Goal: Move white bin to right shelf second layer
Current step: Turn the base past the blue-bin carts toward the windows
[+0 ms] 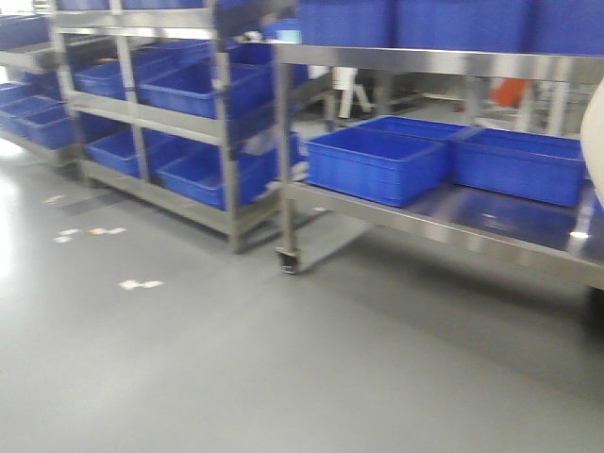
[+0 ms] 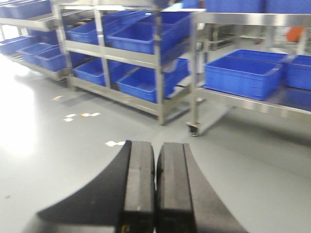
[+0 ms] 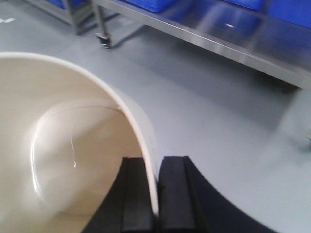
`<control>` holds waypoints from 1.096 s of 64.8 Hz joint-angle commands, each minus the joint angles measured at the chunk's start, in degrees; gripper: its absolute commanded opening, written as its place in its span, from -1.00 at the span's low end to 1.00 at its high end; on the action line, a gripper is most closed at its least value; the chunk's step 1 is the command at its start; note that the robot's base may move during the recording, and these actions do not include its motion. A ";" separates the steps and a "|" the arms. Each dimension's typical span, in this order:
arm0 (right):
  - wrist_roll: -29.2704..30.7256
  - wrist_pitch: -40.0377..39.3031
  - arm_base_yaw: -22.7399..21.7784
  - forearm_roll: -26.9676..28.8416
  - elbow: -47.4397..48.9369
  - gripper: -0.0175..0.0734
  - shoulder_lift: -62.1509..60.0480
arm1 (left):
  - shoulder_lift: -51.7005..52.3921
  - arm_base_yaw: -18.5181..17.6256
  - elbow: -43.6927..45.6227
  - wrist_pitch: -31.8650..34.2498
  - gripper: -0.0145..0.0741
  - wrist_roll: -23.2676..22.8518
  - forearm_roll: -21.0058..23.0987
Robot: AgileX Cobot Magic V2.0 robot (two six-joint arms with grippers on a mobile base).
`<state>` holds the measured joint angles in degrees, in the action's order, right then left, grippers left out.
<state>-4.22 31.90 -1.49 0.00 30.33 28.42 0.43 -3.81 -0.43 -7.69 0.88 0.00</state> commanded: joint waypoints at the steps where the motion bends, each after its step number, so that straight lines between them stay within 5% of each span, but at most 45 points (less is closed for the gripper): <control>1: -0.30 -5.47 0.19 -0.55 1.85 -0.51 -0.04 | 0.92 -0.09 -2.11 4.93 -0.48 -0.17 0.00; 71: -0.30 -5.47 0.19 -0.55 1.85 -0.51 -0.04 | 0.92 -0.09 -2.11 4.93 -0.48 -0.17 0.00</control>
<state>-4.22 31.90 -1.49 0.00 30.33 28.42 0.43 -3.81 -0.43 -7.69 0.88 0.00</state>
